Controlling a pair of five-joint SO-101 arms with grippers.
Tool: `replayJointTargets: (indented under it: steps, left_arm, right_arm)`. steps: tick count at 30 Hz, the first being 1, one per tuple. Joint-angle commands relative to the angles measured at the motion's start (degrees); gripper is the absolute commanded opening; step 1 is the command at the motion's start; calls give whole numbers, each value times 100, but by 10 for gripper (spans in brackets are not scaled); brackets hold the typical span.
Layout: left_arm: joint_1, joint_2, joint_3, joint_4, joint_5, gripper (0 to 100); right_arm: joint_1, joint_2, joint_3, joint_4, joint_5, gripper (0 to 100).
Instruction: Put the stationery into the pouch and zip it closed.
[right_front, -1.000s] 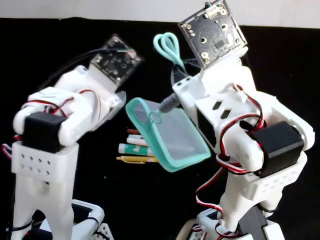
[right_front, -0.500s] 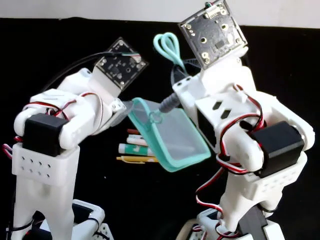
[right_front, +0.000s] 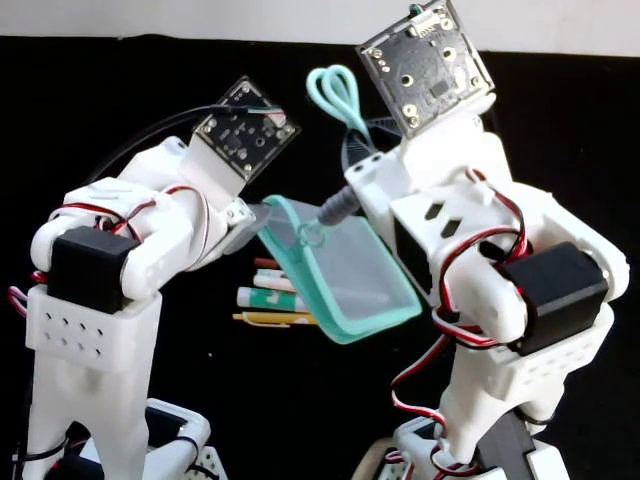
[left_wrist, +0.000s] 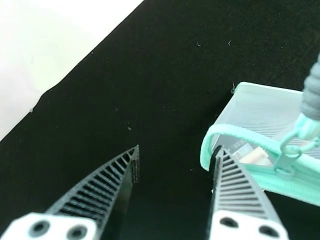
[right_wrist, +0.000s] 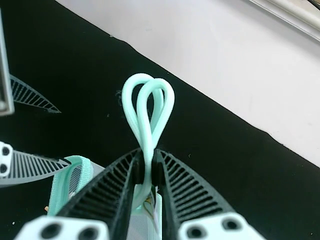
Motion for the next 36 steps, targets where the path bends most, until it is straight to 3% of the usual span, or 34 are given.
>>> replayJointTargets:
  steps: [1,15,28,36]
  left_arm:
    - [101,145,-119,-105,-18,248]
    - [207,980,4,-457,-9,245]
    - [462,989,180,-492,-343,8]
    - [259,936,4,-457,-343,7]
  right_arm:
    - [75,-127,13,57,44,5]
    - [75,-127,13,57,62,5]
    - [75,-127,13,57,62,5]
    - [84,-154,13,57,53,5]
